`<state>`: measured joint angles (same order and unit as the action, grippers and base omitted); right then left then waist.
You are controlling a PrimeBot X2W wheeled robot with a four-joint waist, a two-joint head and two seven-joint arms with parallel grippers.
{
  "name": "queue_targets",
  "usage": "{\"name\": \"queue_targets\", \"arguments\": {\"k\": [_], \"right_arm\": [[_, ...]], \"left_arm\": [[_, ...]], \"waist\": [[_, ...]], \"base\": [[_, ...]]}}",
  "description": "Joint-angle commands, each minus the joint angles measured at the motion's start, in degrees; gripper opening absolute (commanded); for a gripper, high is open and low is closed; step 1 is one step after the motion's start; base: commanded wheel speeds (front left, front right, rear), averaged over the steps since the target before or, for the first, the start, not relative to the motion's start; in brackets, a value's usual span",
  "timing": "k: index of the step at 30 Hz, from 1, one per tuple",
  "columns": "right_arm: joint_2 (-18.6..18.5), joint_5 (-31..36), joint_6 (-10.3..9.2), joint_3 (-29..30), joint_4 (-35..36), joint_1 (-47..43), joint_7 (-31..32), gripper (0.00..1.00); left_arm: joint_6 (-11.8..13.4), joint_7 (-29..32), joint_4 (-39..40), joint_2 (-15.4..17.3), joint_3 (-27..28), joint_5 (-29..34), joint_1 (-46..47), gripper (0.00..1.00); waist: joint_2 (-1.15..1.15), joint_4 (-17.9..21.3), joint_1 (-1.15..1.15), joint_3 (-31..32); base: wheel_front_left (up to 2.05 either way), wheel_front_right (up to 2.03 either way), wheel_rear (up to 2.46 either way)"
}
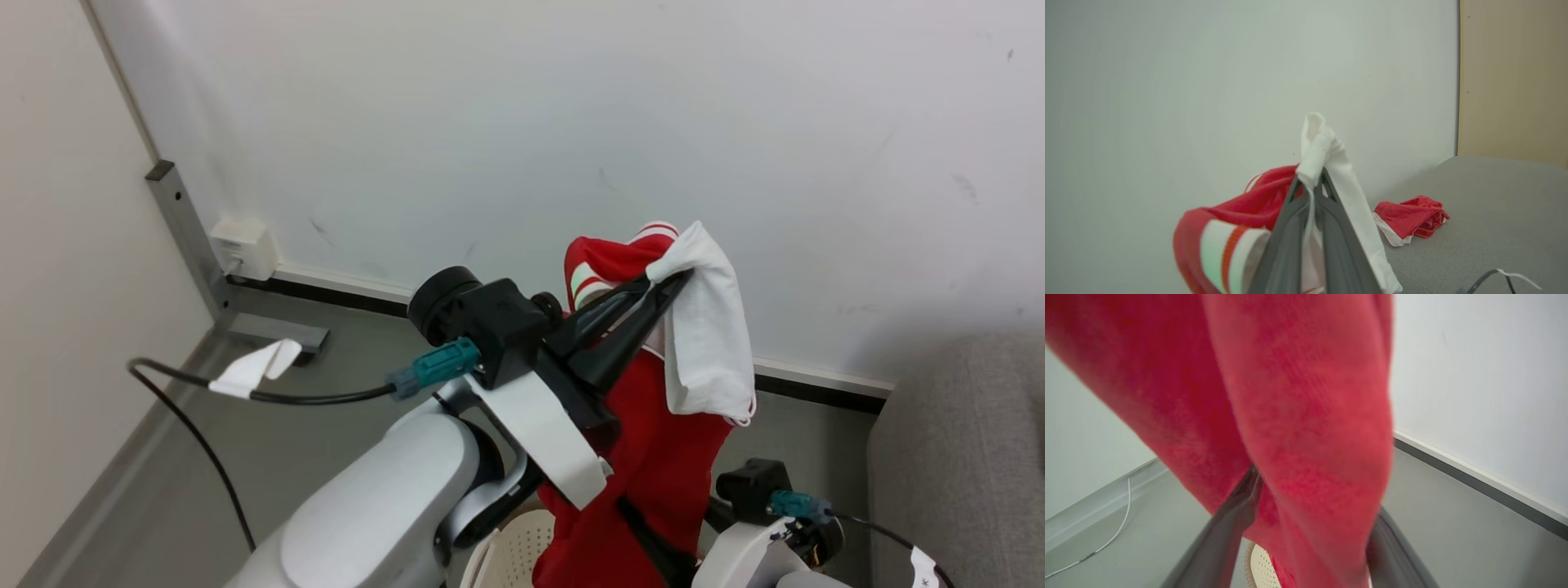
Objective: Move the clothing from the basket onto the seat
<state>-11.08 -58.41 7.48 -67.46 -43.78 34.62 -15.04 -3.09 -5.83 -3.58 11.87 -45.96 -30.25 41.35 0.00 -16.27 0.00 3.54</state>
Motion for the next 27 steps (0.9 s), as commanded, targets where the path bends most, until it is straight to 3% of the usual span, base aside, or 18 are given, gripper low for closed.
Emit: {"name": "queue_targets", "arguments": {"k": [1, 6, 7, 8, 14, 27], "right_arm": [[0.7, -1.7, 0.03, -1.4, -0.9, 0.9, -0.1, 1.00], [2.6, -4.8, 0.03, -3.8, -2.7, 1.9, -0.2, 1.00], [2.9, -5.0, 0.03, -3.9, -2.5, 1.9, -0.2, 0.43], [2.9, -5.3, 0.03, -4.0, -2.3, 2.0, -0.2, 0.00], [2.5, -4.9, 0.03, -2.5, -1.2, 2.4, -0.2, 0.00], [0.8, 1.6, 0.03, 11.3, 4.8, -1.5, -0.2, 0.00]], "left_arm": [[-0.3, 0.1, 0.4, 0.1, -0.2, -0.2, 0.5, 0.00], [0.0, 0.5, 1.3, 0.2, -0.7, -0.5, 0.1, 0.00], [0.0, 0.6, 1.3, 0.3, -0.7, -0.6, 0.0, 0.00], [0.0, 0.5, 1.4, 0.4, -0.7, -0.7, -0.1, 0.00], [0.6, 0.5, 1.3, 0.9, -0.5, -1.0, -0.5, 0.00], [2.6, -1.1, -0.7, 3.1, 1.3, -2.2, -4.0, 0.00]], "waist": [[0.00, -0.9, 0.00, 0.1], [0.00, -2.4, 0.00, 0.1], [0.00, -2.5, 0.00, 0.1], [0.00, -2.6, 0.00, 0.1], [0.00, -2.6, 0.00, 0.2], [0.00, 1.0, 0.00, 0.2]], "base": [[0.00, 0.00, 0.00], [0.00, 0.00, 0.00], [0.00, 0.00, 0.00], [0.00, 0.00, 0.00], [0.00, 0.00, 0.00], [0.00, 0.00, 0.00]]}}
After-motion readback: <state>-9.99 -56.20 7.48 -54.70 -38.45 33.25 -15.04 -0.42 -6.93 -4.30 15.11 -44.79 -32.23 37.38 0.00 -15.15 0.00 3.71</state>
